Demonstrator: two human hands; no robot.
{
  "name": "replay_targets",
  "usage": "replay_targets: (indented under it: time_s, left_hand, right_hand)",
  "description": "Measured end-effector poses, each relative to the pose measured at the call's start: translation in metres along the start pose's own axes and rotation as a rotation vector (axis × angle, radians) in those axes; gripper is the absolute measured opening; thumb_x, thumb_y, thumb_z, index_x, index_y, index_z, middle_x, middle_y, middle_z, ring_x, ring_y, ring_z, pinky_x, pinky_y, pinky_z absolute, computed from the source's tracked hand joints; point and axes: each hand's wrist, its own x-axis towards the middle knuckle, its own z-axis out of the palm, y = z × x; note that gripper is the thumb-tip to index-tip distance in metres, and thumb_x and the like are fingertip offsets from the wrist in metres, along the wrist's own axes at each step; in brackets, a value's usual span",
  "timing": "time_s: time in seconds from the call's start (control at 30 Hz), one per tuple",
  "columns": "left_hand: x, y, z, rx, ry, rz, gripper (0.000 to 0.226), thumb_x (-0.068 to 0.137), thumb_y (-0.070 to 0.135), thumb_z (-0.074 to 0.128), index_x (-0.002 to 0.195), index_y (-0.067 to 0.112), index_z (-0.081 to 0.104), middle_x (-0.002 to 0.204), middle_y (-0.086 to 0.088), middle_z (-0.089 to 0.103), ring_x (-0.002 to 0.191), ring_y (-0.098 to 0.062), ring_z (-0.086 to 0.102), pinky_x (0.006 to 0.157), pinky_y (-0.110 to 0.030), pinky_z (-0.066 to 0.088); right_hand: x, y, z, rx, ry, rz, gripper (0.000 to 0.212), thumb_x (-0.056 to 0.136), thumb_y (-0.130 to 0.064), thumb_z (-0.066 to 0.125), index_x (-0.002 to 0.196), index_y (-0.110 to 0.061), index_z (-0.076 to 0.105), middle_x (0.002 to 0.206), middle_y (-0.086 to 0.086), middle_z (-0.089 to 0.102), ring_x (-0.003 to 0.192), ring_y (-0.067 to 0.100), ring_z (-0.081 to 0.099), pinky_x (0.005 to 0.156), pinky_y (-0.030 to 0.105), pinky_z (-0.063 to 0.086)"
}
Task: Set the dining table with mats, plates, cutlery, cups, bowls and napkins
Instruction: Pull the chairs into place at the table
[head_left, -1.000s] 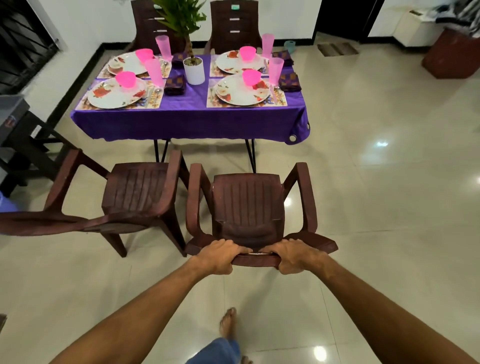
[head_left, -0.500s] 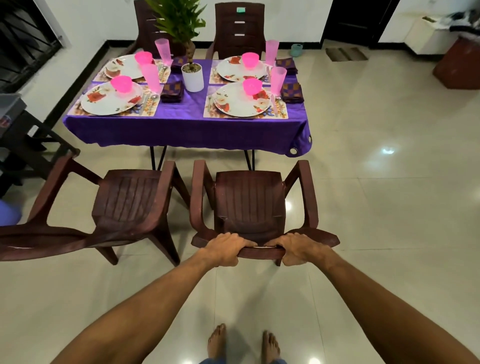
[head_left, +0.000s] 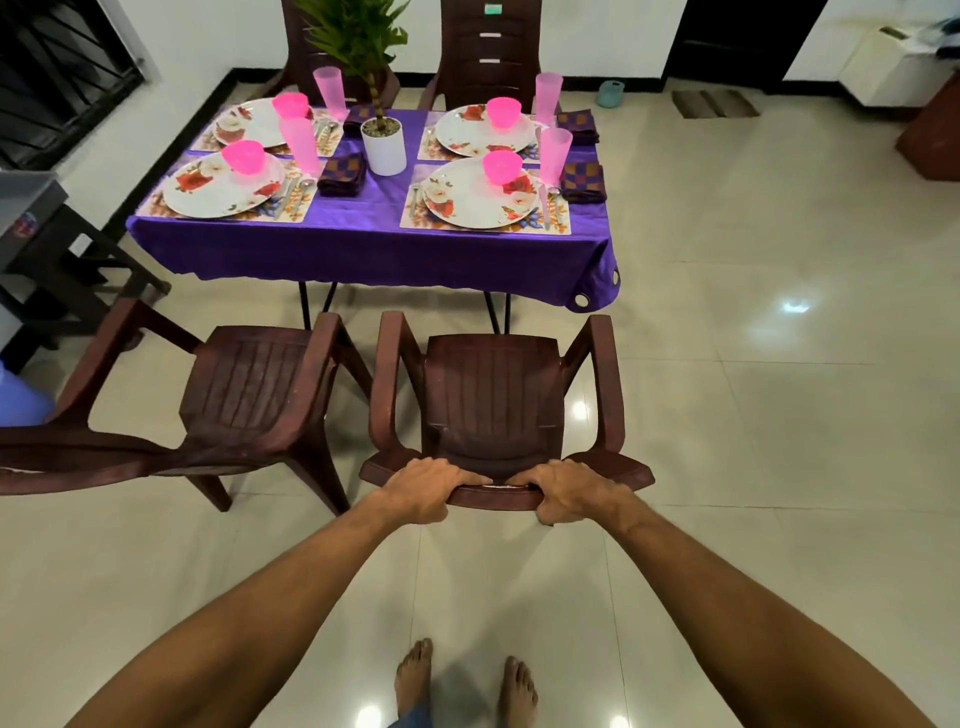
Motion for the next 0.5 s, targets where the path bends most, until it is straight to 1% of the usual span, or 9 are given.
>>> replay_targets:
  time_s: [0.1, 0.2, 0.27, 0.33, 0.5]
  left_hand:
    - [0.001, -0.009, -0.003, 0.009, -0.004, 0.005, 0.079, 0.085, 0.001, 0.062, 0.144, 0.048, 0.04, 0.122, 0.007, 0.066, 0.108, -0.017, 0.061, 0.092, -0.04, 0.051]
    - [0.002, -0.016, -0.006, 0.01, 0.008, 0.009, 0.077, 0.084, 0.001, 0.062, 0.144, 0.045, 0.042, 0.123, 0.008, 0.066, 0.107, -0.015, 0.061, 0.087, -0.034, 0.05]
    - [0.003, -0.018, -0.007, 0.003, 0.013, 0.016, 0.075, 0.085, 0.001, 0.062, 0.144, 0.044, 0.044, 0.123, 0.01, 0.066, 0.108, -0.014, 0.061, 0.088, -0.034, 0.049]
    - [0.005, -0.02, -0.005, -0.009, 0.019, 0.022, 0.076, 0.084, 0.0, 0.062, 0.144, 0.044, 0.044, 0.122, 0.01, 0.067, 0.109, -0.015, 0.062, 0.091, -0.036, 0.051]
    - [0.005, -0.021, 0.001, -0.046, 0.048, 0.036, 0.072, 0.086, 0.0, 0.063, 0.144, 0.04, 0.047, 0.121, 0.009, 0.068, 0.112, -0.016, 0.061, 0.096, -0.039, 0.05]
  right_hand:
    - [0.004, -0.004, 0.0, -0.005, 0.034, -0.004, 0.063, 0.083, -0.019, 0.061, 0.142, -0.039, 0.052, 0.124, -0.001, 0.066, 0.112, 0.026, 0.061, 0.097, 0.041, 0.051]
    - [0.01, -0.009, -0.001, -0.013, 0.06, -0.011, 0.061, 0.084, -0.019, 0.061, 0.141, -0.039, 0.052, 0.124, -0.003, 0.067, 0.112, 0.024, 0.061, 0.098, 0.039, 0.047]
    - [0.012, -0.009, -0.001, -0.011, 0.061, -0.011, 0.061, 0.084, -0.021, 0.061, 0.141, -0.039, 0.052, 0.125, -0.004, 0.066, 0.112, 0.023, 0.062, 0.098, 0.04, 0.048]
    - [0.014, -0.008, 0.0, -0.014, 0.06, -0.006, 0.061, 0.084, -0.022, 0.061, 0.141, -0.04, 0.051, 0.126, -0.004, 0.066, 0.113, 0.024, 0.061, 0.099, 0.041, 0.048]
    - [0.014, -0.01, 0.001, -0.022, 0.055, 0.005, 0.064, 0.084, -0.02, 0.061, 0.143, -0.04, 0.049, 0.129, -0.001, 0.064, 0.115, 0.025, 0.059, 0.1, 0.042, 0.046]
